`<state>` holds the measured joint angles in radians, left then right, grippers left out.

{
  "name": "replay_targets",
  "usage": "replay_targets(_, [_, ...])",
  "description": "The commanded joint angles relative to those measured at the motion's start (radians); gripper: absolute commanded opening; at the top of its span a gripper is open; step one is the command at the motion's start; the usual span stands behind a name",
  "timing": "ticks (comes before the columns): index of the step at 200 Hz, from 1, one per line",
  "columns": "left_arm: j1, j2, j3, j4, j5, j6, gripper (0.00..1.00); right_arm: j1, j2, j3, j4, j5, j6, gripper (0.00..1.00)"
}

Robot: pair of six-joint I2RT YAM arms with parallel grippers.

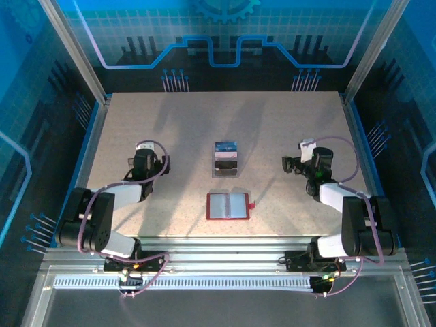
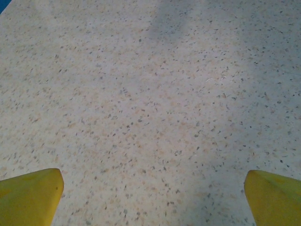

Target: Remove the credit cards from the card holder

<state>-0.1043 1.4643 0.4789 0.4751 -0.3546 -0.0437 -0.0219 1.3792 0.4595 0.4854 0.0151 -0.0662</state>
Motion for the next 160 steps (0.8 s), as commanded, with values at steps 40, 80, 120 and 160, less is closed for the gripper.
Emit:
replay_targets(40, [0.095,0.077,-0.098,0.427,0.292,0.046,0.99,0.033,0.103,-0.155,0.524,-0.063,0.079,1.0])
replay_targets(80, [0.086,0.084,-0.095,0.441,0.268,0.061,0.99,0.069,0.155,-0.062,0.396,-0.043,0.044,1.0])
replay_targets(120, [0.083,0.085,-0.097,0.45,0.272,0.064,0.99,0.083,0.156,-0.079,0.431,0.046,0.061,1.0])
replay_targets(160, [0.083,0.086,-0.097,0.451,0.272,0.064,0.99,0.079,0.161,-0.058,0.395,0.023,0.056,1.0])
